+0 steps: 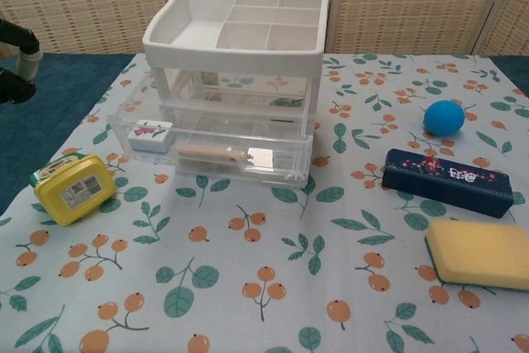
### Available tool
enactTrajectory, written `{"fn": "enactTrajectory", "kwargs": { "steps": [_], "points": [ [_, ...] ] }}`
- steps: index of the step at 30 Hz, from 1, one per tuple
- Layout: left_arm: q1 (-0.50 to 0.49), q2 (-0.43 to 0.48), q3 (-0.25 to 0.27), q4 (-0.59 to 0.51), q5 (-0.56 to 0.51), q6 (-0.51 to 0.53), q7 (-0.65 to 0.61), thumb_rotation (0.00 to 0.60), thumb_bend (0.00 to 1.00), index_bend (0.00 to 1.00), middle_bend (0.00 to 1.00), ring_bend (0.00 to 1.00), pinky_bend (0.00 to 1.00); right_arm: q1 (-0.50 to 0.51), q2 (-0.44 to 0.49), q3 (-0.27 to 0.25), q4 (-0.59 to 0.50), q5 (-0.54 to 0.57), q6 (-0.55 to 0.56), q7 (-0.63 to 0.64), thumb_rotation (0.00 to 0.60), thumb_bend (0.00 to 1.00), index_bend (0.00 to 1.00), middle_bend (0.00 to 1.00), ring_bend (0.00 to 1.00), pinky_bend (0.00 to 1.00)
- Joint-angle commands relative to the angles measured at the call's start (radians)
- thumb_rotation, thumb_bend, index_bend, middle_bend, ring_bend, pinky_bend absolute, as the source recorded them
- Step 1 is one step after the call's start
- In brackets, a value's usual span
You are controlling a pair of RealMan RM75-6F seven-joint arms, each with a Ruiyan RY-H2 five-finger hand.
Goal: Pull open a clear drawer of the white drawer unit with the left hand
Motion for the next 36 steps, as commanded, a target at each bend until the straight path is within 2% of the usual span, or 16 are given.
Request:
{"fn": "enactTrajectory", "kwargs": {
  "steps": [1, 8, 17, 29, 36],
  "points": [
    [0.014, -0.003, 0.013, -0.007, 0.018, -0.001, 0.001, 0.600, 0.26, 0.52, 0.99, 1.00, 1.00, 0.002, -0.001, 0.000, 0.001, 0.000, -0.002, 0.001, 0.600, 0.21, 0.00, 0.04, 0.00, 0.01],
    [0.025, -0.037, 0.036, -0.002, 0.068, -0.028, -0.009, 0.600, 0.26, 0.51, 0.99, 1.00, 1.00, 0.002, -0.001, -0.001, 0.002, 0.003, -0.002, 0.003, 0.600, 0.21, 0.00, 0.04, 0.00, 0.01],
    [0.032, -0.144, 0.061, 0.048, 0.126, -0.069, -0.017, 0.600, 0.26, 0.52, 0.99, 1.00, 1.00, 0.001, -0.002, -0.003, 0.011, 0.005, -0.001, 0.012, 0.600, 0.21, 0.00, 0.04, 0.00, 0.01],
    [0.023, -0.261, 0.069, 0.127, 0.118, -0.164, -0.003, 0.600, 0.26, 0.51, 0.99, 1.00, 1.00, 0.002, -0.007, -0.004, 0.018, 0.011, -0.006, 0.016, 0.600, 0.21, 0.00, 0.04, 0.00, 0.01],
    [0.028, -0.303, 0.052, 0.163, 0.071, -0.202, 0.025, 0.600, 0.26, 0.48, 0.99, 1.00, 1.00, 0.003, -0.004, -0.002, 0.013, 0.016, -0.007, 0.014, 0.600, 0.21, 0.00, 0.04, 0.00, 0.01]
  ]
}}
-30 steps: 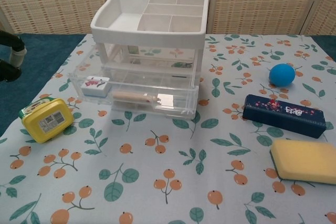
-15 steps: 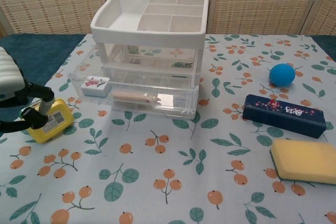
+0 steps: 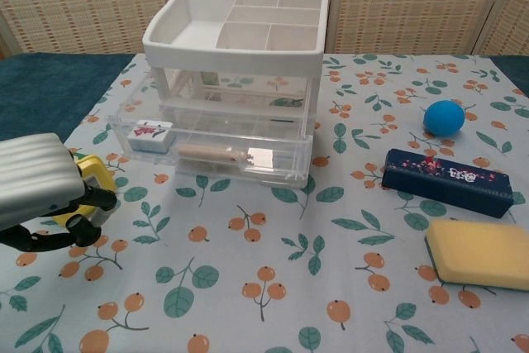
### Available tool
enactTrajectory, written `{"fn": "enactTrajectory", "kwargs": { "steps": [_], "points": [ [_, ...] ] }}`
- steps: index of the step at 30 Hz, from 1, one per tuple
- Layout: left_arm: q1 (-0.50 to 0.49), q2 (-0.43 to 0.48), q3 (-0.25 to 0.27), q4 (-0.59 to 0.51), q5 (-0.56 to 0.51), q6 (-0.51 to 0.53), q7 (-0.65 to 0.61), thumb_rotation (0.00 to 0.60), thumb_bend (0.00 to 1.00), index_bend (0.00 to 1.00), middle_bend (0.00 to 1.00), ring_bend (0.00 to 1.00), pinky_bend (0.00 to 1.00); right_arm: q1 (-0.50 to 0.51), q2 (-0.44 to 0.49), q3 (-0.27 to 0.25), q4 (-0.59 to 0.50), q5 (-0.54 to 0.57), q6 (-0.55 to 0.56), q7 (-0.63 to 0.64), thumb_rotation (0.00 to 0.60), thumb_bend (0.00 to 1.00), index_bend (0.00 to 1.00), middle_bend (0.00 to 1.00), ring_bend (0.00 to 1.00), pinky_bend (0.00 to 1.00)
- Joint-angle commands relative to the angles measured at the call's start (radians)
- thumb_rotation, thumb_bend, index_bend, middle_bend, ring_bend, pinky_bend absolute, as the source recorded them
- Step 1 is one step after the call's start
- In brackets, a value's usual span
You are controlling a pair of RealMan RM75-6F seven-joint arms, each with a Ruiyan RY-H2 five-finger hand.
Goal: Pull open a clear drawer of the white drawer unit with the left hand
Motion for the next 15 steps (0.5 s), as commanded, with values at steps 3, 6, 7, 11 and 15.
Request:
{"fn": "enactTrajectory", "kwargs": {
  "steps": [3, 6, 7, 11, 15],
  "points": [
    [0.012, -0.008, -0.012, 0.005, -0.039, -0.014, 0.023, 0.600, 0.26, 0.44, 0.99, 1.00, 1.00, -0.003, 0.001, 0.000, -0.001, 0.005, 0.001, 0.000, 0.600, 0.21, 0.00, 0.04, 0.00, 0.01],
    [0.019, -0.009, -0.012, 0.006, -0.050, -0.013, 0.025, 0.600, 0.26, 0.41, 0.99, 1.00, 1.00, -0.001, 0.001, 0.000, -0.001, 0.005, 0.000, -0.001, 0.600, 0.21, 0.00, 0.04, 0.00, 0.01],
    [0.021, -0.009, -0.012, 0.006, -0.053, -0.011, 0.025, 0.600, 0.26, 0.40, 0.99, 1.00, 1.00, -0.001, 0.000, 0.001, -0.001, 0.004, 0.000, 0.000, 0.600, 0.21, 0.00, 0.04, 0.00, 0.01],
    [0.044, 0.003, -0.026, 0.000, -0.090, 0.010, 0.026, 0.600, 0.26, 0.40, 0.99, 1.00, 1.00, 0.003, 0.002, 0.002, -0.004, 0.001, -0.002, -0.002, 0.600, 0.21, 0.00, 0.04, 0.00, 0.01],
    [0.080, 0.031, -0.048, -0.014, -0.151, 0.048, 0.021, 0.600, 0.26, 0.40, 0.99, 1.00, 1.00, 0.005, 0.000, 0.002, -0.003, 0.002, -0.005, -0.001, 0.600, 0.21, 0.00, 0.04, 0.00, 0.01]
  ]
}}
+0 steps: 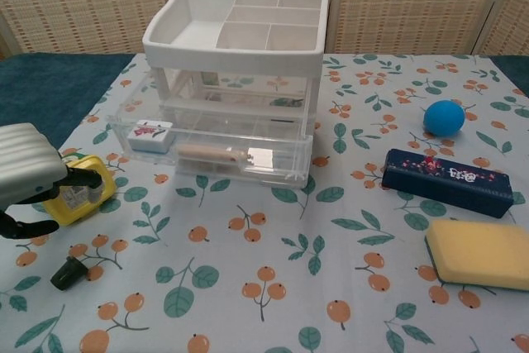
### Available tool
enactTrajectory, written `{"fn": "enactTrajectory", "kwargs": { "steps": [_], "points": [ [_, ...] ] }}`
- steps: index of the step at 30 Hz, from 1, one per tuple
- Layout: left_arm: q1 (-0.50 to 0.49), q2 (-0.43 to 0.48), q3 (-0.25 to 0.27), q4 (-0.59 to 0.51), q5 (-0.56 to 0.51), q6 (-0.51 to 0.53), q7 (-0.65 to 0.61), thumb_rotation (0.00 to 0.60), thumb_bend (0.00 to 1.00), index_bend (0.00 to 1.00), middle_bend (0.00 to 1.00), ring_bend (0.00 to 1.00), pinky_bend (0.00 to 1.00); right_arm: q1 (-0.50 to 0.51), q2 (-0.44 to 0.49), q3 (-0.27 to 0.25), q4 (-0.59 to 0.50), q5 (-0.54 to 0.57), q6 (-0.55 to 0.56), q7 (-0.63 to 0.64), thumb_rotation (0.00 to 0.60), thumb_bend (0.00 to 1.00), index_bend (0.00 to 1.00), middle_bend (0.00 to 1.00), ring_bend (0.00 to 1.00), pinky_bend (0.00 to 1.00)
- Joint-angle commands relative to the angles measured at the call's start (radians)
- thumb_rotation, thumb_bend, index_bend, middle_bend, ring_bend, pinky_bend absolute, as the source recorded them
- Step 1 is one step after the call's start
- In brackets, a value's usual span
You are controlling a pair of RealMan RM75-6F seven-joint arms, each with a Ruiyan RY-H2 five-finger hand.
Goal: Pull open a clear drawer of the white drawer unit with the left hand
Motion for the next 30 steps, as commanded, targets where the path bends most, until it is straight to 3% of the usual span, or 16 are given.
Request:
{"fn": "enactTrajectory", "kwargs": {
  "steps": [1, 12, 18, 25, 30],
  "points": [
    [0.035, 0.028, -0.020, -0.015, -0.053, 0.034, -0.003, 0.600, 0.26, 0.40, 0.98, 1.00, 1.00, 0.001, -0.001, 0.000, 0.001, 0.000, -0.001, 0.000, 0.600, 0.21, 0.00, 0.04, 0.00, 0.01],
    [0.172, 0.115, -0.123, -0.063, -0.282, 0.190, -0.082, 0.600, 0.26, 0.43, 0.92, 0.94, 1.00, 0.010, -0.007, -0.005, 0.013, 0.004, -0.024, 0.012, 0.600, 0.21, 0.00, 0.04, 0.00, 0.01],
    [0.209, 0.185, -0.191, -0.216, -0.407, 0.218, -0.167, 0.600, 0.26, 0.41, 0.79, 0.78, 0.99, 0.019, -0.004, -0.019, 0.009, 0.007, -0.060, 0.008, 0.600, 0.21, 0.00, 0.04, 0.00, 0.01],
    [0.224, 0.180, -0.196, -0.322, -0.451, 0.258, -0.041, 0.600, 0.26, 0.31, 0.56, 0.53, 0.65, 0.011, -0.024, -0.039, 0.028, 0.046, -0.104, 0.027, 0.600, 0.22, 0.00, 0.04, 0.00, 0.01],
    [0.237, 0.145, -0.181, -0.314, -0.390, 0.312, -0.011, 0.600, 0.26, 0.31, 0.54, 0.50, 0.62, 0.022, -0.041, -0.052, 0.056, 0.049, -0.146, 0.059, 0.600, 0.23, 0.00, 0.04, 0.00, 0.01]
  ]
}}
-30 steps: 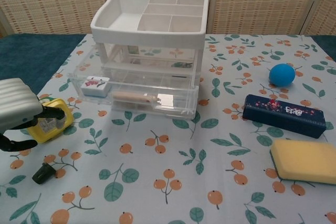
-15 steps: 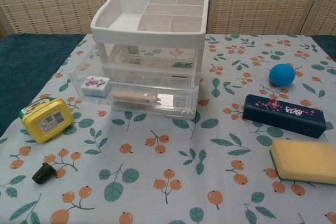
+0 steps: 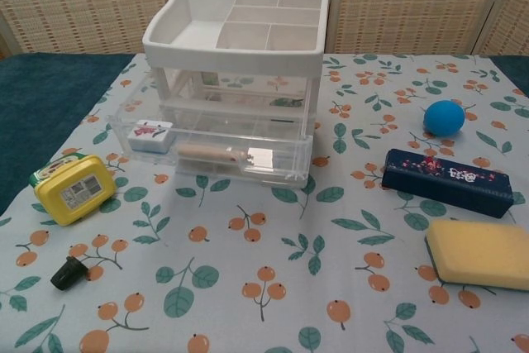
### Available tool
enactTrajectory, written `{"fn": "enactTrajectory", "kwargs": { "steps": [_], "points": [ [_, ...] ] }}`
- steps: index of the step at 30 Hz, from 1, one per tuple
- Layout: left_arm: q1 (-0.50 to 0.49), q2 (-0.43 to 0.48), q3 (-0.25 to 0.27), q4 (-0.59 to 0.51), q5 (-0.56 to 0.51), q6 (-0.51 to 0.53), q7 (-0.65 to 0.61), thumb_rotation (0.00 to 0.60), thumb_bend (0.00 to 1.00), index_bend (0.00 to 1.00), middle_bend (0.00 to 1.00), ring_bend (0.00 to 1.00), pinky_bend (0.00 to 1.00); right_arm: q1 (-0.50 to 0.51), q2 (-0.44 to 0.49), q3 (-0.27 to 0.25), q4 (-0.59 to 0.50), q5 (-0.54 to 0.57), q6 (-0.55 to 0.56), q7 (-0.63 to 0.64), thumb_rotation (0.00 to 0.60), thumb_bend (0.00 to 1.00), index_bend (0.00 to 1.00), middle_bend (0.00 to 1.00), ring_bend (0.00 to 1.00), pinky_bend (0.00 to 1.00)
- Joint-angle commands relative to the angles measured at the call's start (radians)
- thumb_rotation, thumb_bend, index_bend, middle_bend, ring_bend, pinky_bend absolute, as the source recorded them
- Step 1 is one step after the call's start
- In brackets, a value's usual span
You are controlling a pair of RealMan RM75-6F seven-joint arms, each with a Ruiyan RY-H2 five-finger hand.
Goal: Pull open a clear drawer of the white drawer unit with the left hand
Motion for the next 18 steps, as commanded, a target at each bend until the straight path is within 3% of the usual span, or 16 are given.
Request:
{"fn": "enactTrajectory", "kwargs": {
  "steps": [1, 9, 18],
  "points": [
    [0.013, -0.025, 0.008, 0.007, 0.039, 0.035, 0.005, 0.600, 0.26, 0.31, 0.54, 0.50, 0.62, 0.008, -0.014, -0.008, 0.019, 0.001, -0.020, 0.024, 0.600, 0.23, 0.00, 0.04, 0.00, 0.01],
    [0.038, -0.038, 0.035, 0.041, 0.117, 0.078, 0.003, 0.600, 0.26, 0.31, 0.54, 0.50, 0.62, 0.046, -0.041, -0.013, 0.059, -0.036, -0.057, 0.059, 0.600, 0.23, 0.00, 0.04, 0.00, 0.01],
    [0.051, -0.020, 0.043, -0.004, 0.080, 0.053, 0.070, 0.600, 0.26, 0.31, 0.54, 0.50, 0.62, 0.073, -0.056, -0.011, 0.065, -0.068, -0.058, 0.064, 0.600, 0.23, 0.00, 0.04, 0.00, 0.01]
  ]
}}
